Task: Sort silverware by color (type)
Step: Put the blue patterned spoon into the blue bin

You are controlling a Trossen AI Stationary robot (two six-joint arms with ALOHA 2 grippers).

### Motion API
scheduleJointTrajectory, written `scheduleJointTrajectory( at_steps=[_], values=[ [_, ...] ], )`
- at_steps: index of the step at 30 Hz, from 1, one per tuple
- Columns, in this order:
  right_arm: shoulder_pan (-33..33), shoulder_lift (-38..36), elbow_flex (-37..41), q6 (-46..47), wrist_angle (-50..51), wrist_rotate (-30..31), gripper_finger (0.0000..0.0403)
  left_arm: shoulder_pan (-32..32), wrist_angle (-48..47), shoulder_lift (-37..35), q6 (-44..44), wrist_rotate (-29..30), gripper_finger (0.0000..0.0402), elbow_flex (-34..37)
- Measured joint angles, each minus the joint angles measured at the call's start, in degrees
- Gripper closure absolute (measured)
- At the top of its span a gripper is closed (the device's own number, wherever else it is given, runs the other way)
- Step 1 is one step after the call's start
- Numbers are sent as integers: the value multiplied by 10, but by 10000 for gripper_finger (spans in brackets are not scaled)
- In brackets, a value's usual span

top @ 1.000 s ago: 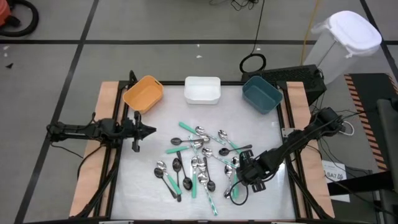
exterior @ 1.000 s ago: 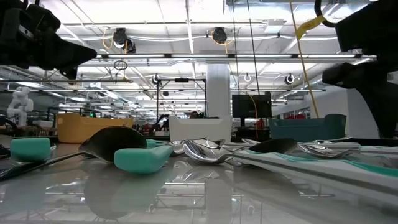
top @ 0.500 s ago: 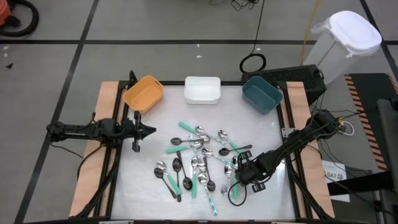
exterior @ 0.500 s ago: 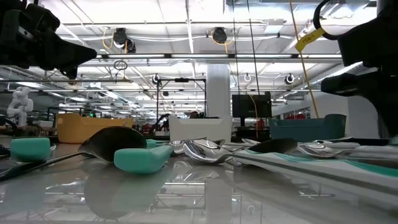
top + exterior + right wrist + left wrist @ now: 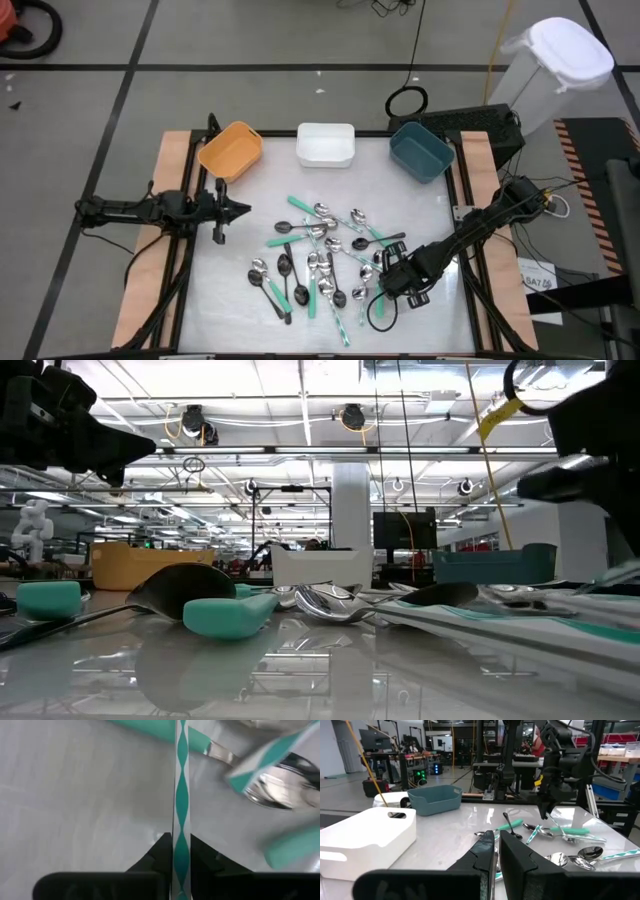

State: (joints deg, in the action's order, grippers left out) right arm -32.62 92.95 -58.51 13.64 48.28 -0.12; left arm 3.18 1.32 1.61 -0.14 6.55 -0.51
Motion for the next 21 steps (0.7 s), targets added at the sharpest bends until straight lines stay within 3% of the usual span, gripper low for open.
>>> scheduleJointTrajectory(
  at_steps=[9,16,21],
  values=[
    [7,0,-101,-28,92,1,374,0,9,0,23,4,371,1],
    [53,0,-112,-35,99,-76,375,0,10,0,11,4,371,1],
    [82,0,-112,-74,95,-77,375,0,12,0,-3,3,371,1]
  ],
)
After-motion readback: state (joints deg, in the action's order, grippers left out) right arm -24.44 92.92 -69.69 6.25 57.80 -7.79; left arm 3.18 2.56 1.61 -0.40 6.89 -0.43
